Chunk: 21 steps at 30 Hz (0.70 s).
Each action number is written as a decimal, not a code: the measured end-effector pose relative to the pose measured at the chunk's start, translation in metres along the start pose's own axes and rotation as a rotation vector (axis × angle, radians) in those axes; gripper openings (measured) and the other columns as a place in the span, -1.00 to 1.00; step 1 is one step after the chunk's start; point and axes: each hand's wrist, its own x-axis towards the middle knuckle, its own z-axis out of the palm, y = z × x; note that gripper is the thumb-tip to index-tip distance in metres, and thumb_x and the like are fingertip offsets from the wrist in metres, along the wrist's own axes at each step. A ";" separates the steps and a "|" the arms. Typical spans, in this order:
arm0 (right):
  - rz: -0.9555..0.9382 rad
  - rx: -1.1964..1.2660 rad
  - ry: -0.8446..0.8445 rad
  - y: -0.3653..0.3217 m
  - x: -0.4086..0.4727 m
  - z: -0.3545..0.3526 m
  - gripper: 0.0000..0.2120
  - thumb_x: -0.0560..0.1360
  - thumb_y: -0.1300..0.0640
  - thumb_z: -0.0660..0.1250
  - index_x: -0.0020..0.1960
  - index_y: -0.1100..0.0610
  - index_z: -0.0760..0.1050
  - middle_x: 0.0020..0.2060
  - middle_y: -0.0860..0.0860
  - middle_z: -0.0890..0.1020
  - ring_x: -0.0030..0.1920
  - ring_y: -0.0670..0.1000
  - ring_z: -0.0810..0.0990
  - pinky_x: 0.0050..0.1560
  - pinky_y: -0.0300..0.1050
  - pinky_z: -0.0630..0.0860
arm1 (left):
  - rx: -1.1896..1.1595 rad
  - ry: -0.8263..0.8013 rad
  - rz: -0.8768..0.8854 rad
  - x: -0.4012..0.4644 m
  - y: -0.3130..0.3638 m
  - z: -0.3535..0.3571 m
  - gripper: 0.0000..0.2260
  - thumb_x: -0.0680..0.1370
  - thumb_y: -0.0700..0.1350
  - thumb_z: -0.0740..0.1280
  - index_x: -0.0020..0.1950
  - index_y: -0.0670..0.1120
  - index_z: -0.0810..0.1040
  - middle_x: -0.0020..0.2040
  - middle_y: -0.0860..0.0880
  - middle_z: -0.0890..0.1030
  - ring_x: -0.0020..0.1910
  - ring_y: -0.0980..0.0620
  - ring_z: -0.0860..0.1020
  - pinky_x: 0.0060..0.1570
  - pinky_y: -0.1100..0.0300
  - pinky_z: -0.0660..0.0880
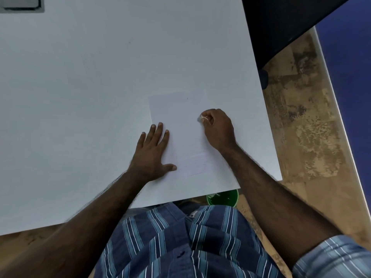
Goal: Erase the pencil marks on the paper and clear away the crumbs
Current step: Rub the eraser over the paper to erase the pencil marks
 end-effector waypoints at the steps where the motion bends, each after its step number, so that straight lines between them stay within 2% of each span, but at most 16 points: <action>1: -0.002 -0.002 -0.010 -0.004 -0.006 0.001 -0.97 0.60 0.16 0.44 0.01 0.07 0.66 -0.07 -0.10 0.65 -0.03 -0.10 0.54 0.04 -0.19 0.46 | -0.002 0.018 -0.016 0.001 0.001 0.001 0.09 0.45 0.45 0.35 0.70 -0.01 -0.19 0.66 -0.03 -0.37 0.64 -0.05 -0.37 0.63 -0.12 -0.23; 3: -0.043 -0.014 -0.057 -0.011 -0.024 0.007 -0.94 0.61 0.18 0.42 0.03 0.10 0.67 -0.03 -0.05 0.68 -0.01 -0.09 0.57 0.05 -0.22 0.45 | 0.002 0.058 -0.044 0.004 0.004 0.004 0.09 0.42 0.52 0.29 0.71 0.00 -0.14 0.68 -0.05 -0.30 0.66 -0.08 -0.31 0.63 -0.15 -0.17; 6: -0.149 -0.054 -0.154 -0.016 -0.056 0.016 -0.93 0.63 0.13 0.42 0.07 0.09 0.67 -0.03 -0.01 0.69 0.01 0.00 0.61 0.08 -0.12 0.51 | 0.004 0.100 -0.068 0.007 0.008 0.006 0.08 0.41 0.60 0.16 0.71 0.00 -0.09 0.70 -0.07 -0.22 0.68 -0.12 -0.22 0.60 -0.17 -0.11; 8: -0.190 -0.093 -0.179 -0.014 -0.068 0.019 -0.92 0.63 0.11 0.42 0.09 0.07 0.67 -0.02 -0.03 0.69 0.02 0.00 0.60 0.10 -0.08 0.51 | -0.007 0.103 -0.059 0.007 0.006 0.006 0.05 0.43 0.59 0.12 0.71 -0.01 -0.10 0.70 -0.06 -0.22 0.67 -0.10 -0.23 0.60 -0.16 -0.13; 12: -0.135 -0.116 -0.088 -0.001 -0.063 0.019 -0.94 0.62 0.15 0.43 0.05 0.10 0.67 -0.06 0.01 0.68 -0.03 0.07 0.61 0.05 0.07 0.57 | -0.009 0.042 0.000 0.004 -0.008 0.004 0.14 0.41 0.51 0.33 0.70 -0.03 -0.19 0.68 -0.03 -0.31 0.66 -0.03 -0.30 0.62 -0.13 -0.13; 15: -0.112 -0.140 -0.056 -0.002 -0.061 0.020 -0.93 0.62 0.15 0.41 0.03 0.10 0.68 -0.09 0.02 0.69 -0.06 0.09 0.61 0.02 0.12 0.58 | -0.026 0.031 -0.010 0.004 -0.011 0.003 0.22 0.36 0.51 0.39 0.70 -0.04 -0.22 0.67 -0.04 -0.34 0.65 -0.02 -0.32 0.63 -0.09 -0.14; 21: -0.418 -0.241 -0.227 -0.026 -0.092 0.039 -0.87 0.62 0.14 0.38 0.11 0.07 0.69 -0.05 0.02 0.69 -0.04 0.09 0.60 -0.01 0.06 0.52 | -0.047 -0.008 -0.049 0.007 -0.006 0.001 0.33 0.23 0.62 0.34 0.67 0.02 -0.35 0.64 -0.02 -0.44 0.63 -0.03 -0.39 0.58 -0.02 -0.25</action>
